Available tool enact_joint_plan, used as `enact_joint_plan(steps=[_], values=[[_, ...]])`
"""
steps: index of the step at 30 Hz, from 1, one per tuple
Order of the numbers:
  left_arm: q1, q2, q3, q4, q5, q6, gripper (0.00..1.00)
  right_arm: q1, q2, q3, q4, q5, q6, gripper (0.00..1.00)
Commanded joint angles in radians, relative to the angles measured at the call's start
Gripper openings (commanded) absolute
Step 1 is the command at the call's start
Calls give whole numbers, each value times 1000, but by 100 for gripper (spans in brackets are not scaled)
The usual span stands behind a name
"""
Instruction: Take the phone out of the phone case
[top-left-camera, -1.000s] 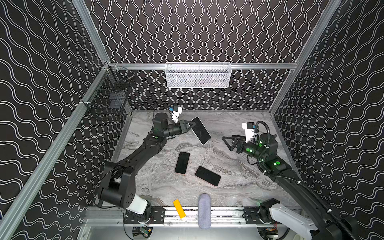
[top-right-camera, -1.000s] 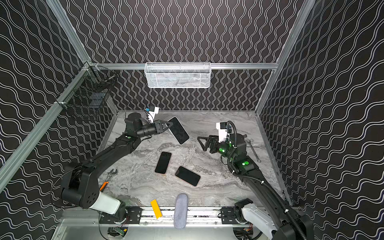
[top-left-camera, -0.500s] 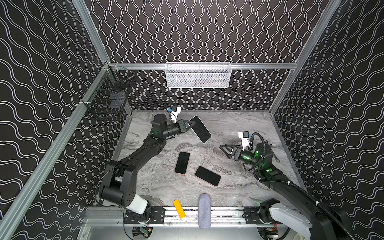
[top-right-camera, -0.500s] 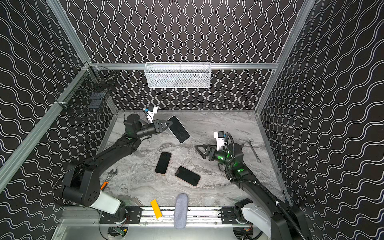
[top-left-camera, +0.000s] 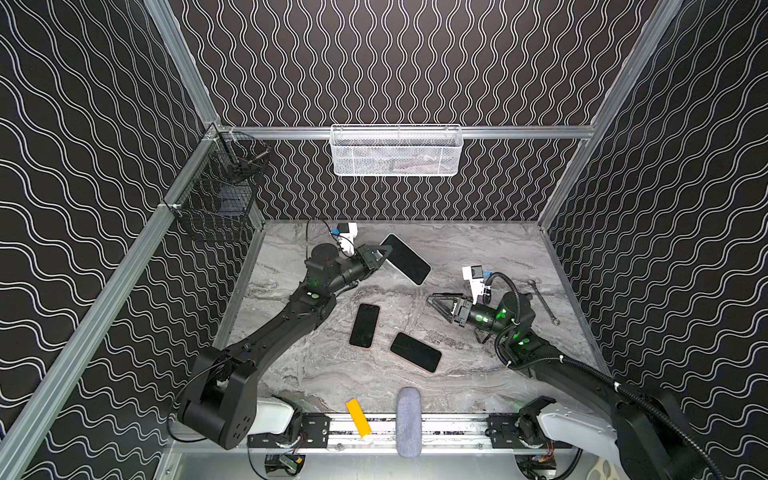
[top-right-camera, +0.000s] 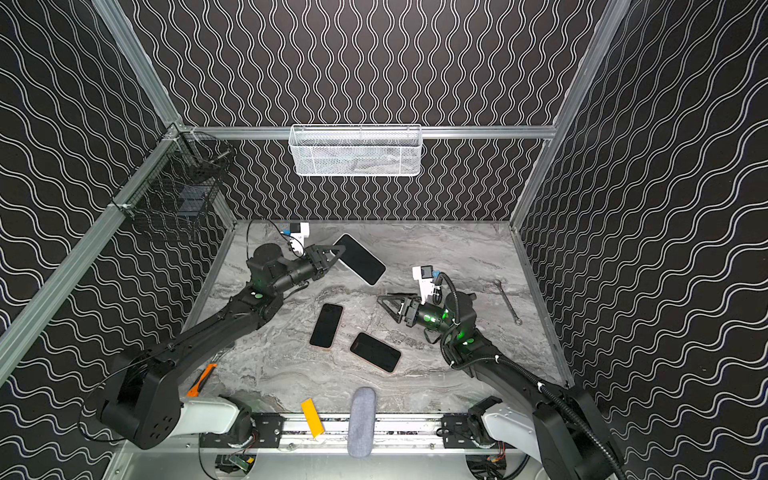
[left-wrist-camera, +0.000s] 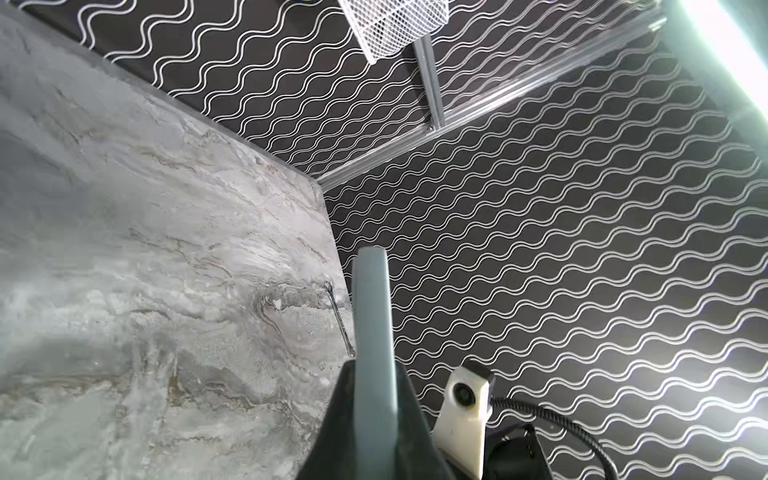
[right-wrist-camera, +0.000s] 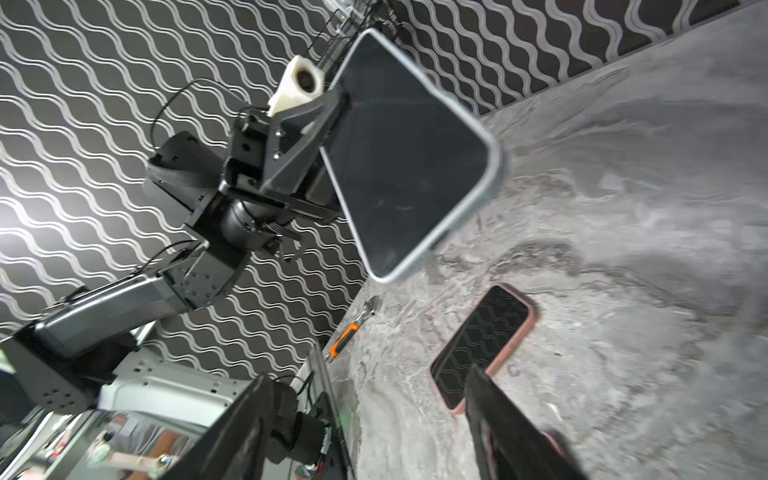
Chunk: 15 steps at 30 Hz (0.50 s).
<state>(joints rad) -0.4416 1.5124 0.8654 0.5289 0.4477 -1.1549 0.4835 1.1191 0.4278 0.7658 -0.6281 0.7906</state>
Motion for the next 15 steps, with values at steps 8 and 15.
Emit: enact_joint_plan(steps=[8,15], values=[[-55,-13,-20,68,-84,-114,0,44,101,-24,340,53,128,64],[-63,-5,-22,77,-76,-133,0,59,226,-11,523,62,210,53]])
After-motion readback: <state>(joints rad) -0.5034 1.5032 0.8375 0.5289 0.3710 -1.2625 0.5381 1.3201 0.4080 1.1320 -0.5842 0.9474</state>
